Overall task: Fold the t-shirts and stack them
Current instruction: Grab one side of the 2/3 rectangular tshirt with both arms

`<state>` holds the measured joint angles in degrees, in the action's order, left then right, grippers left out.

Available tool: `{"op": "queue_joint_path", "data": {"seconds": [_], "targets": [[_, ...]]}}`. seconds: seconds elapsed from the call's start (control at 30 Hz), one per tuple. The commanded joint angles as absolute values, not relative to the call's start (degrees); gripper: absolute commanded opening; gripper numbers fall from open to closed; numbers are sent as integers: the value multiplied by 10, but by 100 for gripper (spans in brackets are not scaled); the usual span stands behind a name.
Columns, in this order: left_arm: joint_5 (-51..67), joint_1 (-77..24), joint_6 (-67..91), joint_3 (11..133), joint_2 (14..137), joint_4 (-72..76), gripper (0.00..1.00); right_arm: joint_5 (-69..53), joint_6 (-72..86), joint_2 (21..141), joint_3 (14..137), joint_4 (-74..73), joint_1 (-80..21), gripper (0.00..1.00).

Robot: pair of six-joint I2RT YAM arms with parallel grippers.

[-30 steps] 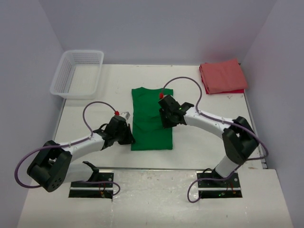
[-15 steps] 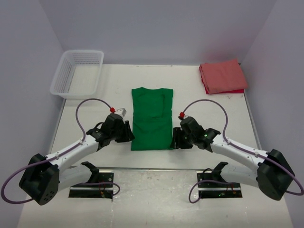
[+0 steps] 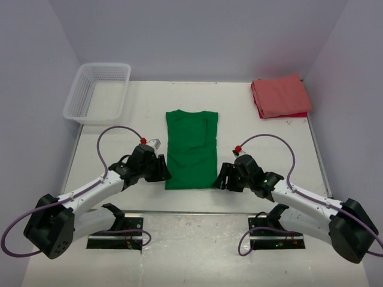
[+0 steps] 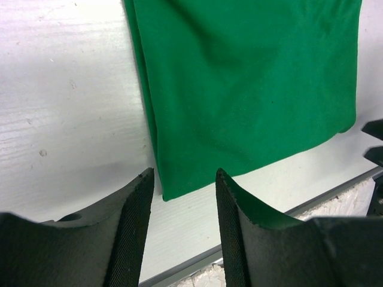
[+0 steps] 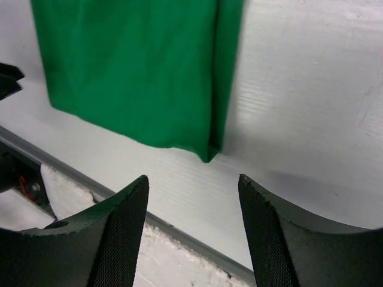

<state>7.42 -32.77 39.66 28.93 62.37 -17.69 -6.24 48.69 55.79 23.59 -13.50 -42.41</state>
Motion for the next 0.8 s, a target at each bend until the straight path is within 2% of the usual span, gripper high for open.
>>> {"op": "queue_joint_path", "data": {"seconds": [0.0, 0.3, 0.77], "targets": [[97, -329, 394, 282, 609, -176, 48, -67, 517, 596, 214, -83, -418, 63], [90, -329, 393, 291, 581, -200, 48, -64, 512, 678, 208, -35, -398, 63], [76, -328, 385, 301, 574, -221, 48, -96, 558, 718, 170, 51, -398, 61]]}}
